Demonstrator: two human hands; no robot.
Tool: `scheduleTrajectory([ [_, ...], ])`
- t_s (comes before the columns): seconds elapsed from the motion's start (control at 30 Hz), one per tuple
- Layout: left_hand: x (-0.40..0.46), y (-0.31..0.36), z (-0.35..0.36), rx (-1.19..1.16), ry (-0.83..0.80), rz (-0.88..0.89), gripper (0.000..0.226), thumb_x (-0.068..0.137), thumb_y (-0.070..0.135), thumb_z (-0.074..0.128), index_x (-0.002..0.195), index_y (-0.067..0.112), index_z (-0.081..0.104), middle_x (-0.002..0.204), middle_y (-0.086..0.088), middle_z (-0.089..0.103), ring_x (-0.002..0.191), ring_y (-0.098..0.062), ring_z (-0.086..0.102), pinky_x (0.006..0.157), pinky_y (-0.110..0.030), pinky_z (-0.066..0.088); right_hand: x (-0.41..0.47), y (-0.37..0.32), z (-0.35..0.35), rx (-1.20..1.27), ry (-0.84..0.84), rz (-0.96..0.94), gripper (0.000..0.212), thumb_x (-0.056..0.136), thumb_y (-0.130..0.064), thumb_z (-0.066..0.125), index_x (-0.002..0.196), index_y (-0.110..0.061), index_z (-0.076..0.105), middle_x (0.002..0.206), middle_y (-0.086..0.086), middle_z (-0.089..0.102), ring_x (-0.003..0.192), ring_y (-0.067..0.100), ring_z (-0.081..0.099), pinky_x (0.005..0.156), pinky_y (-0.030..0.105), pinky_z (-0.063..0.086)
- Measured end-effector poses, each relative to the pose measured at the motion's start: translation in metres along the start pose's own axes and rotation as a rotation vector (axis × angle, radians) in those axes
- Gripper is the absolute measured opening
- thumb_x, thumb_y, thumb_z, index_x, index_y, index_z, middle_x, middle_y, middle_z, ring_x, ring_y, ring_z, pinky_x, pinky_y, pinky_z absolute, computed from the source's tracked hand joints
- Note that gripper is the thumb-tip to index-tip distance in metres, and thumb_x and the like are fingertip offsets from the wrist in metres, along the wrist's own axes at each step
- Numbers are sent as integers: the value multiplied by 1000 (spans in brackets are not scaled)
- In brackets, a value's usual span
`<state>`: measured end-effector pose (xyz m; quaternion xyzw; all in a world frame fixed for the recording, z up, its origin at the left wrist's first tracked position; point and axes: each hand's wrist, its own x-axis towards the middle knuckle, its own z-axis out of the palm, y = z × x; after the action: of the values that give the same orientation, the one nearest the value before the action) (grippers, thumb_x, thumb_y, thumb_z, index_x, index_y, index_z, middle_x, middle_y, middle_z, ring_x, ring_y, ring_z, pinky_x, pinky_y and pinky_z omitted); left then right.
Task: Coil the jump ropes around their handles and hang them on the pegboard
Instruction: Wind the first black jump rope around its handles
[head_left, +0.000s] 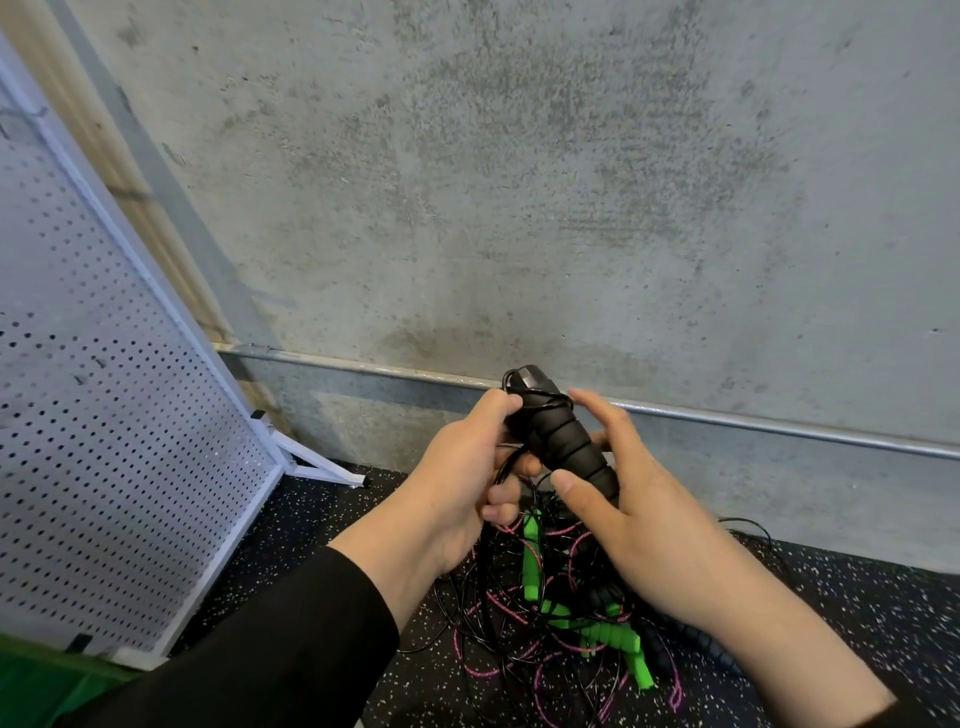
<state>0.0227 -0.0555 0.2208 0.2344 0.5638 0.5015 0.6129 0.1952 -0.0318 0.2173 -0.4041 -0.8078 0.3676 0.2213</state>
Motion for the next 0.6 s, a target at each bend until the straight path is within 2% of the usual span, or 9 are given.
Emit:
scheduleTrajectory([
  [0.03, -1, 0, 1, 8, -1, 13, 35, 95, 47, 51, 96, 13, 58, 67, -3, 52, 44, -11, 25, 39, -19, 20, 0, -1, 2, 29, 17, 41, 65, 96, -51, 53, 142, -66, 11, 106, -33, 57, 85, -8, 60, 72, 12, 40],
  [0.1, -3, 0, 3, 26, -18, 39, 34, 96, 44, 50, 92, 12, 58, 66, -3, 53, 44, -11, 25, 40, -20, 20, 1, -2, 4, 101, 60, 123, 65, 90, -64, 46, 147, -56, 16, 95, -26, 64, 76, -5, 61, 68, 15, 41],
  [0.17, -6, -2, 7, 50, -63, 70, 32, 98, 41, 49, 92, 11, 59, 66, -3, 54, 44, -11, 26, 40, -20, 18, 3, -4, 3, 137, 90, 191, 71, 79, -76, 35, 143, -45, 38, 87, -14, 70, 72, -2, 62, 68, 22, 45],
  [0.23, -8, -4, 10, 85, -100, 85, 31, 99, 40, 49, 88, 13, 57, 68, -3, 56, 44, -10, 27, 41, -21, 18, 4, -8, 0, 165, 101, 232, 67, 77, -77, 31, 119, -34, 60, 74, -15, 69, 65, -2, 61, 63, 21, 45],
  [0.3, -9, -6, 10, 127, -129, 82, 30, 99, 41, 50, 86, 14, 56, 71, -4, 57, 44, -9, 29, 41, -21, 20, 4, -11, -1, 220, 96, 268, 60, 79, -74, 30, 94, -27, 65, 59, -18, 65, 53, -1, 58, 56, 19, 44],
  [0.33, -9, -6, 10, 142, -136, 80, 31, 99, 42, 51, 87, 15, 57, 72, -4, 57, 45, -9, 30, 41, -21, 21, 4, -13, -1, 241, 91, 282, 59, 80, -73, 30, 87, -25, 65, 55, -17, 63, 50, 0, 57, 54, 19, 43],
  [0.47, -7, -7, 9, 168, -141, 60, 33, 100, 44, 50, 93, 12, 59, 76, -6, 59, 44, -10, 30, 40, -20, 22, 6, -12, -2, 323, 102, 310, 44, 95, -60, 42, 80, -25, 66, 55, -12, 64, 51, 3, 56, 61, 28, 43],
  [0.6, -8, -3, 6, 237, -133, 16, 42, 98, 51, 49, 100, 11, 62, 78, -10, 63, 42, -11, 28, 40, -20, 17, 7, -8, -1, 369, 121, 250, 19, 97, -52, 51, 91, -44, 68, 61, 0, 65, 56, 16, 54, 59, 32, 43],
])
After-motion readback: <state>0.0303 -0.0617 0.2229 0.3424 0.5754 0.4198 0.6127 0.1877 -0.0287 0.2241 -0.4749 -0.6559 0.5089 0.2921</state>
